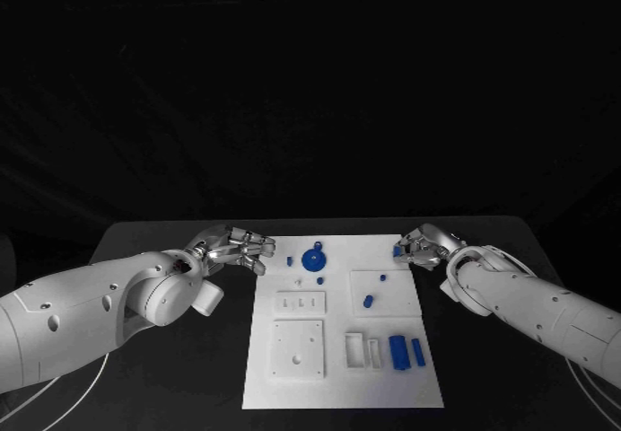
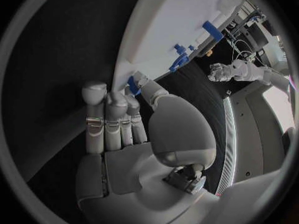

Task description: Assemble the parts on the task board

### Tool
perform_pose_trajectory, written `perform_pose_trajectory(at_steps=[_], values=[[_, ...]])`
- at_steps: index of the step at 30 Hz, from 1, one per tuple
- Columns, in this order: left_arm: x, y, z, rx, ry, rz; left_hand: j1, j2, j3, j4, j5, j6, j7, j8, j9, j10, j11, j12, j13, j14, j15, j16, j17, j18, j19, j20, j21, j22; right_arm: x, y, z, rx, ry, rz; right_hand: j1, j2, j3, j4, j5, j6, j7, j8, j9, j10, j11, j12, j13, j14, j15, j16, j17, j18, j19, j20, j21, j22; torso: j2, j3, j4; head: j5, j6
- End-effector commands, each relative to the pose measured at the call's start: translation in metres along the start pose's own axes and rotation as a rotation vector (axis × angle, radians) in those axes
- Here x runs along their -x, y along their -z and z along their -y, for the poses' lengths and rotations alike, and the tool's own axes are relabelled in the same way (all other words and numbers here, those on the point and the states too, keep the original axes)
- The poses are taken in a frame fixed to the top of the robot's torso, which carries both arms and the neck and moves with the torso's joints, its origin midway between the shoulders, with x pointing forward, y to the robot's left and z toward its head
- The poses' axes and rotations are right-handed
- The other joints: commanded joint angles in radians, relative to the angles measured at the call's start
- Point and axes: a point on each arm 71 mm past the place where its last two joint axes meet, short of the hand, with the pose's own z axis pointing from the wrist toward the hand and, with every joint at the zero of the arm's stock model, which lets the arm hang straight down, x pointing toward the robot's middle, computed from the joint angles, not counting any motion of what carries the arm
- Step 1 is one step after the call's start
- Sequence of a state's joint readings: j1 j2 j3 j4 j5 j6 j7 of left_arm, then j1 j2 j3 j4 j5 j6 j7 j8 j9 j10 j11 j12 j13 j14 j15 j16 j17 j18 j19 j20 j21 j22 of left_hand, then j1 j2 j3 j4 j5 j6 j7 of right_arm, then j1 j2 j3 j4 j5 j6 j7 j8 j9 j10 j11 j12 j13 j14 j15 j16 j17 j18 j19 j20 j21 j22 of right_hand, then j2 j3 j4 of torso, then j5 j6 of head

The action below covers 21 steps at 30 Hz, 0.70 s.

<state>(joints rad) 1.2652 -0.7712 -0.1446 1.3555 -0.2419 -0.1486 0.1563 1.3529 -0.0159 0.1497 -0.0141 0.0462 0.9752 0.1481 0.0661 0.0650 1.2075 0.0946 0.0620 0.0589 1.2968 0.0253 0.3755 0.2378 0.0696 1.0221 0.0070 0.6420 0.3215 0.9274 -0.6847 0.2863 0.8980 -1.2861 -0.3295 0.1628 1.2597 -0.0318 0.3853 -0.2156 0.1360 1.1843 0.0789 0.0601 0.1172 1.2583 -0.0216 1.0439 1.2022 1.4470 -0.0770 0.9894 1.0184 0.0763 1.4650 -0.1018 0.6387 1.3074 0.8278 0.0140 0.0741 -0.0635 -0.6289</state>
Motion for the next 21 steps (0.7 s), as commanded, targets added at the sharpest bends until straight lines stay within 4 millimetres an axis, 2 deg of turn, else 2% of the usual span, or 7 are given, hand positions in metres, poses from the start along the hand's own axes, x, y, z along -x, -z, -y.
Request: perform_pose_trajectory(at_steps=[1,6,10,16,18,19,21], values=[[-0.003,0.000,0.001,-0.003,-0.006,-0.014,0.001,0.000,0.007,-0.001,0.004,-0.004,0.001,-0.003,-0.001,-0.006,-0.002,-0.002,0.001,-0.007,0.002,0.000,-0.001,0.010,-0.008,0.000,0.002,-0.001,0.002,0.001,-0.006,-0.002,-0.005,0.036,0.000,0.005,0.006,-0.010,0.021,0.019,-0.011,0.003,0.074,0.004,-0.002,0.002,0.001,-0.001,-0.010,0.006,0.002,-0.012,0.052,-0.008,0.002,0.077,-0.003,0.0000,-0.0028,0.002,0.007],[-0.004,-0.001,0.002,0.030,-0.031,-0.003,-0.022,0.005,0.000,0.020,0.004,0.012,-0.007,0.001,0.001,0.024,-0.011,0.002,0.002,-0.010,0.002,-0.001,-0.001,0.006,-0.015,0.002,-0.001,-0.004,0.003,0.002,-0.025,0.020,-0.015,0.025,-0.013,0.000,0.004,-0.010,0.023,0.015,-0.012,0.003,0.074,0.004,-0.002,0.002,0.002,0.000,-0.011,0.006,0.004,-0.011,0.052,-0.008,0.002,0.076,-0.008,-0.0008,-0.0048,0.002,0.013],[-0.007,-0.004,0.006,0.067,-0.066,-0.002,-0.053,0.011,-0.010,0.050,0.005,0.080,-0.035,0.006,0.006,0.111,-0.041,0.006,0.005,0.029,-0.018,0.036,0.018,-0.001,0.004,-0.011,0.007,-0.001,0.003,0.001,-0.050,0.048,-0.008,0.003,-0.012,-0.004,0.000,-0.008,0.047,0.014,-0.012,0.003,0.072,0.005,-0.003,0.004,0.005,0.000,-0.012,0.006,0.006,-0.010,0.053,-0.009,-0.001,0.075,-0.021,-0.0017,-0.0118,0.007,0.013],[-0.012,-0.015,0.017,0.096,-0.124,0.001,-0.090,0.014,-0.026,0.073,0.010,0.162,-0.071,0.002,0.013,0.278,-0.094,0.012,0.014,0.095,-0.076,0.245,0.155,-0.018,0.078,-0.073,0.121,0.065,0.000,0.002,-0.090,0.088,0.019,-0.047,-0.018,-0.010,-0.006,0.002,0.050,0.016,-0.014,0.003,0.069,0.007,-0.004,0.007,0.009,0.000,-0.012,0.006,0.007,-0.010,0.053,-0.009,-0.002,0.074,-0.038,-0.0039,-0.0153,0.012,0.013],[-0.015,-0.019,0.022,0.104,-0.145,-0.011,-0.111,0.023,-0.038,0.068,0.019,0.192,-0.085,-0.007,0.032,0.305,-0.114,0.102,0.062,0.080,-0.101,0.393,0.259,-0.030,0.080,-0.104,0.211,0.126,-0.002,0.002,-0.104,0.098,0.031,-0.066,-0.017,-0.013,-0.008,0.005,0.046,0.017,-0.015,0.003,0.068,0.008,-0.004,0.007,0.010,0.001,-0.012,0.007,0.009,-0.010,0.053,-0.009,-0.002,0.074,-0.044,-0.0048,-0.0165,0.015,0.012],[-0.016,-0.021,0.025,0.108,-0.154,-0.018,-0.120,0.020,-0.044,0.067,0.045,0.197,-0.092,0.001,0.040,0.304,-0.121,0.107,0.069,0.085,-0.105,0.433,0.285,-0.028,0.072,-0.107,0.234,0.144,-0.002,0.002,-0.110,0.103,0.038,-0.074,-0.017,-0.014,-0.008,0.005,0.046,0.017,-0.015,0.003,0.067,0.007,-0.004,0.007,0.009,0.001,-0.012,0.007,0.009,-0.010,0.054,-0.009,-0.001,0.074,-0.046,-0.0048,-0.0169,0.018,0.012],[-0.018,-0.025,0.028,0.116,-0.168,-0.033,-0.137,0.014,-0.040,0.059,0.191,0.208,-0.099,0.001,0.058,0.310,-0.129,0.149,0.094,0.075,-0.113,0.484,0.320,-0.027,0.063,-0.115,0.273,0.172,-0.004,0.002,-0.120,0.112,0.049,-0.085,-0.012,-0.018,-0.007,0.002,0.045,0.018,-0.014,0.003,0.067,0.006,-0.004,0.005,0.008,0.001,-0.012,0.007,0.009,-0.010,0.054,-0.009,-0.001,0.074,-0.050,-0.0059,-0.0177,0.023,0.011]])
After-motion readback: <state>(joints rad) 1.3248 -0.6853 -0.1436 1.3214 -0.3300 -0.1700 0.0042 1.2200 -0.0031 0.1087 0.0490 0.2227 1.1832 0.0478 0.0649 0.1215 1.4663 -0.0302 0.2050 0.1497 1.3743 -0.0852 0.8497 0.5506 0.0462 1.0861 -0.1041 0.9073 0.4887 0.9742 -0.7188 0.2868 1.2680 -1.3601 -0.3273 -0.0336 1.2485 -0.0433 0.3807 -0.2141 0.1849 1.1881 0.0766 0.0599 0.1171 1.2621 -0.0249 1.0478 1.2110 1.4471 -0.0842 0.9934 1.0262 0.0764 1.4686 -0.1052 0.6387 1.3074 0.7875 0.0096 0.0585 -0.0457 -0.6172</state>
